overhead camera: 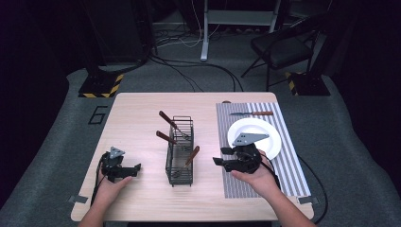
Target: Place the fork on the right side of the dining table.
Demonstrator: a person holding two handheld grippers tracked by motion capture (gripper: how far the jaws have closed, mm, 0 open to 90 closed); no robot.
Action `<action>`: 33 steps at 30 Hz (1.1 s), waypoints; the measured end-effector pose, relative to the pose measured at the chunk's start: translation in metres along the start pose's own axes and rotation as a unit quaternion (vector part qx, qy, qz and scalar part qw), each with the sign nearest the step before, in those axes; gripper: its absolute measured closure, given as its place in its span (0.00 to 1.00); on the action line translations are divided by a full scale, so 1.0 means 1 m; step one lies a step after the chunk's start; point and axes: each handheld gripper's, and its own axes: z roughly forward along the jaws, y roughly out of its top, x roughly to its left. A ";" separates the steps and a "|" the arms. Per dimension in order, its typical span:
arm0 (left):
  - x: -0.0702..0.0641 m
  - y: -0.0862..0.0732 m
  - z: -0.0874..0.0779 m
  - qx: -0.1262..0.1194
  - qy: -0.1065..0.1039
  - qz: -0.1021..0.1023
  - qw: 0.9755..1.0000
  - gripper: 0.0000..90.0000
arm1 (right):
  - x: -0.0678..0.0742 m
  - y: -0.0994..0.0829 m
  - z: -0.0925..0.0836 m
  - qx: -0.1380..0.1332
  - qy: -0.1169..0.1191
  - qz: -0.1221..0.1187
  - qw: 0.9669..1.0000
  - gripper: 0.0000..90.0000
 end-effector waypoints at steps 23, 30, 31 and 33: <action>0.000 0.000 0.000 0.000 -0.002 0.000 1.000 0.00 | 0.013 0.038 0.003 -0.013 0.039 -0.007 0.999 0.57; -0.001 0.000 0.000 0.001 -0.004 0.001 1.000 0.00 | 0.017 0.041 0.013 -0.014 0.049 -0.012 0.999 0.58; -0.001 0.000 0.000 0.001 -0.003 0.001 1.000 0.00 | 0.018 0.042 0.014 -0.014 0.050 -0.011 0.999 0.58; -0.001 0.000 0.000 0.001 -0.004 0.001 1.000 0.00 | 0.018 0.042 0.015 -0.015 0.051 -0.012 0.999 0.58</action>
